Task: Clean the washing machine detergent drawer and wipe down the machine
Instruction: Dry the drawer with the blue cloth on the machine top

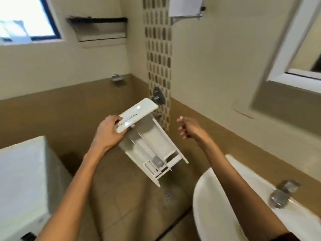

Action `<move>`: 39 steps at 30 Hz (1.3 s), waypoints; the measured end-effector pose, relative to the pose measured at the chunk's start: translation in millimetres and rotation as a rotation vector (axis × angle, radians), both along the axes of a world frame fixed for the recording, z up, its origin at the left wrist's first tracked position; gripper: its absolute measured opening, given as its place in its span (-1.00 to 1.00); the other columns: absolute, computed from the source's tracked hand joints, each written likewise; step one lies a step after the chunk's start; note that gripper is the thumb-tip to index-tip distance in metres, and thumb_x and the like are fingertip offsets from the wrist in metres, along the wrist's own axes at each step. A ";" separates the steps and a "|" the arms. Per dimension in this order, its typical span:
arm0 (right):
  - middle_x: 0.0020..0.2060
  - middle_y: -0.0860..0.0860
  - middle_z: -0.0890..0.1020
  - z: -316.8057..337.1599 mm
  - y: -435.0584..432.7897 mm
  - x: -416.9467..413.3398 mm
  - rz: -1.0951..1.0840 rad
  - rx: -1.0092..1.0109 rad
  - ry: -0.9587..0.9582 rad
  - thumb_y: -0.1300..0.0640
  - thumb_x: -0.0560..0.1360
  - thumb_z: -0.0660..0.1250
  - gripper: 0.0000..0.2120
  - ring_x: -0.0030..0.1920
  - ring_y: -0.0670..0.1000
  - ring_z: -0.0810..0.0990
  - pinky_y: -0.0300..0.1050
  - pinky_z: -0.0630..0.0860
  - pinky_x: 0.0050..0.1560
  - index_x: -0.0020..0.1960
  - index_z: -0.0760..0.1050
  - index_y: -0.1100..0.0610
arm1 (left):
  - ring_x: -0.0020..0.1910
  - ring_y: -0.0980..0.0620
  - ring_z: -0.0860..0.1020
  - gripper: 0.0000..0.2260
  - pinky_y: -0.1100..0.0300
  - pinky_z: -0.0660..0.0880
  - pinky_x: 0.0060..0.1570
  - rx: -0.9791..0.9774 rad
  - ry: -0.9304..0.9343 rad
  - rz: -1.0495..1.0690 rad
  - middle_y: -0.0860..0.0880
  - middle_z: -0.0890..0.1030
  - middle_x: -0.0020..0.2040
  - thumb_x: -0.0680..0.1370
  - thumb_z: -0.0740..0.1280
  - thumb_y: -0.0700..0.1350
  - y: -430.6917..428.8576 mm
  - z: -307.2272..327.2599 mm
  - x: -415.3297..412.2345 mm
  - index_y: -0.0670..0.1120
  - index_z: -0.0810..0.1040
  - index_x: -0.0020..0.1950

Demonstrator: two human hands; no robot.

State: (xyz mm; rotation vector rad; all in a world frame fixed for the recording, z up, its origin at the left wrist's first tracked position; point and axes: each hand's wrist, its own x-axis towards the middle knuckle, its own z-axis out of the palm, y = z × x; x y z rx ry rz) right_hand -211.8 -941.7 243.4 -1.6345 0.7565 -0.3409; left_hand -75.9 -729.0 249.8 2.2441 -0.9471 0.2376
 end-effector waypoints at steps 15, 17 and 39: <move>-0.30 0.04 0.56 -68.1 321.3 223.0 0.373 0.114 -0.018 0.27 0.61 0.11 -0.78 -0.55 -0.18 0.54 -0.31 0.51 -0.47 0.13 0.50 0.27 | -0.35 -0.07 0.38 -0.55 0.17 0.31 -0.34 -0.394 0.483 0.648 -0.17 0.49 -0.22 0.44 0.30 0.26 364.8 -4.1 126.4 -0.15 0.50 -0.19; -0.31 0.05 0.55 -67.0 363.9 249.5 0.412 0.088 0.000 0.29 0.60 0.14 -0.77 -0.53 -0.13 0.55 -0.28 0.52 -0.43 0.13 0.51 0.35 | -0.42 -0.03 0.28 -0.50 0.23 0.19 -0.41 -0.452 0.567 0.693 -0.16 0.44 -0.26 0.41 0.32 0.28 413.8 -4.5 140.7 -0.20 0.51 -0.14; -0.07 0.22 0.63 -145.3 630.3 413.5 0.605 -0.085 0.297 0.27 0.50 0.28 -0.90 -0.05 0.20 0.64 -0.01 0.58 0.01 -0.19 0.44 0.23 | -0.04 -0.17 0.61 -0.50 -0.04 0.54 0.11 -0.672 0.877 1.062 -0.20 0.62 0.02 0.40 0.43 0.13 673.6 -75.5 231.0 -0.25 0.53 0.12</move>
